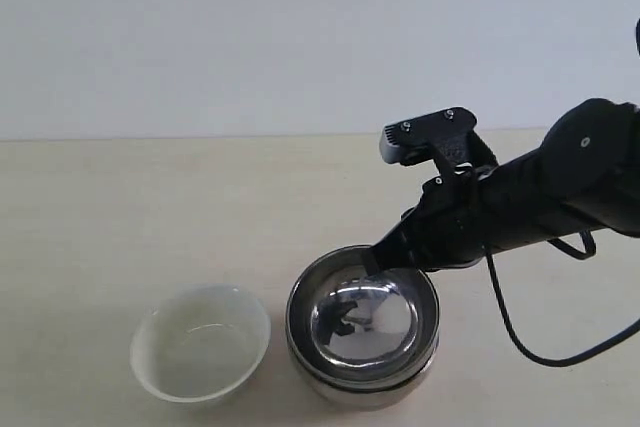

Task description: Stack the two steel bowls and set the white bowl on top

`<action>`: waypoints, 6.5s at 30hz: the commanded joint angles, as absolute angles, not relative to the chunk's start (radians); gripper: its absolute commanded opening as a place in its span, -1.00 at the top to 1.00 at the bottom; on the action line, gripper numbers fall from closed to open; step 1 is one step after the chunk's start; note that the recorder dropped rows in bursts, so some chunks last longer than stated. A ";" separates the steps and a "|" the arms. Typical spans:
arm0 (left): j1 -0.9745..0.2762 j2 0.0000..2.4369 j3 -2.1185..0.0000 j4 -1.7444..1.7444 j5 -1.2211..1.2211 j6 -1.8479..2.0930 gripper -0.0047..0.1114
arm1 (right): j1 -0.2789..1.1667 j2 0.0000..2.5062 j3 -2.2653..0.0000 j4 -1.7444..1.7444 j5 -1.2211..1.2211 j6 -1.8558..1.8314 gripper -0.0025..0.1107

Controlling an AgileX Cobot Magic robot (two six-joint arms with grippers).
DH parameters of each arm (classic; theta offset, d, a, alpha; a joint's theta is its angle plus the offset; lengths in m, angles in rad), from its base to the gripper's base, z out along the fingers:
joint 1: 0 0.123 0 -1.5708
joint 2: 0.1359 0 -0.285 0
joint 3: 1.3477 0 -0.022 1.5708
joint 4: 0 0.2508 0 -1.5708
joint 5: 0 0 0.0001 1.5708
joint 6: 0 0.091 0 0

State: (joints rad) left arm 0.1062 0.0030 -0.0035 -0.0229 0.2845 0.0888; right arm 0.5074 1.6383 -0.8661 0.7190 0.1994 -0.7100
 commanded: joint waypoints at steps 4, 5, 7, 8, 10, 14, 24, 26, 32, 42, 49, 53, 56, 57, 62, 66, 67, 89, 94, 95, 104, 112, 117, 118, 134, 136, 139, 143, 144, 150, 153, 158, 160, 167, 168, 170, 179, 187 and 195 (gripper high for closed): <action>0.107 0.000 0.000 -0.026 0.285 0.078 0.85 | 0.509 1.650 -0.858 0.709 0.191 -0.715 0.96; 0.107 0.000 0.000 -0.026 0.285 0.078 0.85 | 0.509 1.650 -0.858 0.709 0.191 -0.715 0.96; 0.107 0.000 0.000 -0.026 0.285 0.078 0.85 | 0.509 1.650 -0.858 0.709 0.193 -0.714 0.96; 0.107 0.000 0.000 -0.026 0.285 0.078 0.85 | 0.509 1.650 -0.858 0.709 0.197 -0.713 0.96; 0.107 0.000 0.000 -0.026 0.285 0.078 0.85 | 0.509 1.650 -0.858 0.709 0.199 -0.713 0.96; 0.107 0.000 0.000 -0.026 0.285 0.078 0.85 | 0.509 1.650 -0.858 0.709 0.204 -0.703 0.96; 0.107 0.000 0.000 -0.026 0.285 0.078 0.85 | 0.509 1.652 -0.858 0.709 0.249 -0.686 0.96; 0.107 0.000 0.000 -0.026 0.285 0.078 0.85 | 0.509 1.649 -0.860 0.709 0.237 -0.686 0.96; 0.107 0.000 0.000 -0.026 0.285 0.078 0.85 | 0.509 1.613 -0.860 0.711 0.172 -0.665 0.96; 0.107 0.000 0.000 -0.026 0.285 0.078 0.85 | 0.509 1.593 -0.903 0.729 0.240 -0.667 0.96; 0.107 0.000 0.000 -0.026 0.285 0.078 0.85 | 0.581 1.593 -0.969 0.729 0.332 -0.669 0.96; 0.107 0.000 0.000 -0.026 0.285 0.078 0.85 | 0.678 1.593 -0.969 0.729 0.304 -0.680 0.95; 0.107 0.000 0.000 -0.026 0.285 0.078 0.85 | 0.753 1.593 -0.971 0.729 0.305 -0.685 0.75; 0.107 0.000 0.000 -0.026 0.285 0.078 0.85 | 0.772 1.593 -0.971 0.729 0.305 -0.692 0.62; 0.107 0.000 0.000 -0.026 0.285 0.078 0.85 | 0.886 1.593 -0.971 0.727 0.293 -0.721 -0.14; 0.107 0.000 0.000 -0.026 0.285 0.078 0.85 | 0.983 1.593 -0.971 0.727 0.237 -0.777 -0.07; 0.107 0.000 0.000 -0.026 0.285 0.078 0.85 | 1.006 1.595 -0.971 0.727 0.216 -0.786 -0.07; 0.107 0.000 0.000 -0.026 0.285 0.078 0.85 | 1.056 2.030 -1.332 0.344 0.302 -0.525 -0.07; 0.107 0.000 0.000 -0.026 0.285 0.078 0.85 | 1.056 2.071 -1.362 0.183 0.326 -0.391 -0.07; 0.107 0.000 0.000 -0.026 0.285 0.078 0.85 | 1.056 2.074 -1.362 0.144 0.326 -0.357 -0.07; 0.107 0.000 0.000 -0.026 0.285 0.078 0.85 | 1.056 2.120 -1.364 0.021 0.373 -0.238 -0.07; 0.107 0.000 0.000 -0.026 0.285 0.078 0.85 | 1.056 2.122 -1.415 0.017 0.416 -0.264 0.96; 0.107 0.000 0.000 -0.026 0.285 0.078 0.85 | 1.056 2.122 -1.452 0.017 0.456 -0.303 0.96; 0.107 0.000 0.000 -0.026 0.285 0.078 0.85 | 1.056 2.122 -1.465 0.017 0.470 -0.308 0.96; 0.107 0.000 0.000 -0.026 0.285 0.078 0.85 | 1.106 1.894 -1.528 -0.269 0.706 -0.127 0.96; 0.107 0.000 0.000 -0.026 0.285 0.078 0.85 | 1.096 1.863 -1.528 -0.309 0.734 -0.067 0.96; 0.107 0.000 0.000 -0.026 0.285 0.078 0.85 | 1.064 1.812 -1.506 -0.334 0.768 -0.025 0.96; 0.107 0.000 0.000 -0.026 0.285 0.078 0.85 | 1.013 1.724 -1.399 -0.334 0.758 0.010 0.96; 0.107 0.000 0.000 -0.026 0.285 0.078 0.85 | 0.999 1.699 -1.359 -0.334 0.742 0.022 0.96; 0.107 0.000 0.000 -0.026 0.285 0.078 0.85 | 0.963 1.576 -1.104 -0.332 0.623 0.104 0.96; 0.107 0.000 0.000 -0.026 0.285 0.078 0.85 | 0.965 1.571 -1.039 -0.320 0.582 0.129 0.96; 0.107 0.000 0.000 -0.026 0.285 0.078 0.85 | 0.965 1.571 -0.947 -0.315 0.435 0.147 0.96; 0.107 0.000 0.000 -0.026 0.285 0.078 0.85 | 0.965 1.571 -0.943 -0.299 0.422 0.147 0.96; 0.107 0.000 0.000 -0.026 0.285 0.078 0.85 | 0.965 1.669 -0.943 -0.300 0.423 0.154 0.96; 0.107 0.000 0.000 -0.026 0.285 0.078 0.85 | 0.965 1.670 -0.943 -0.300 0.423 0.155 0.96; 0.107 0.000 0.000 -0.026 0.285 0.078 0.85 | 0.965 1.670 -0.943 -0.300 0.423 0.155 0.96; 0.107 0.000 0.000 -0.026 0.285 0.078 0.85 | 0.965 1.675 -0.943 -0.277 0.415 0.175 0.93; 0.107 0.000 0.000 -0.026 0.285 0.078 0.85 | 0.965 1.673 -0.943 -0.277 0.378 0.177 0.22; 0.107 0.000 0.000 -0.026 0.285 0.078 0.85 | 0.965 1.623 -1.018 -0.277 0.420 0.179 0.22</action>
State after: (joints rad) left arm 0.1062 0.0030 -0.0035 -0.0229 0.2845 0.0888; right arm 0.9680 1.6487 -1.0031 -0.2780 0.4046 0.1777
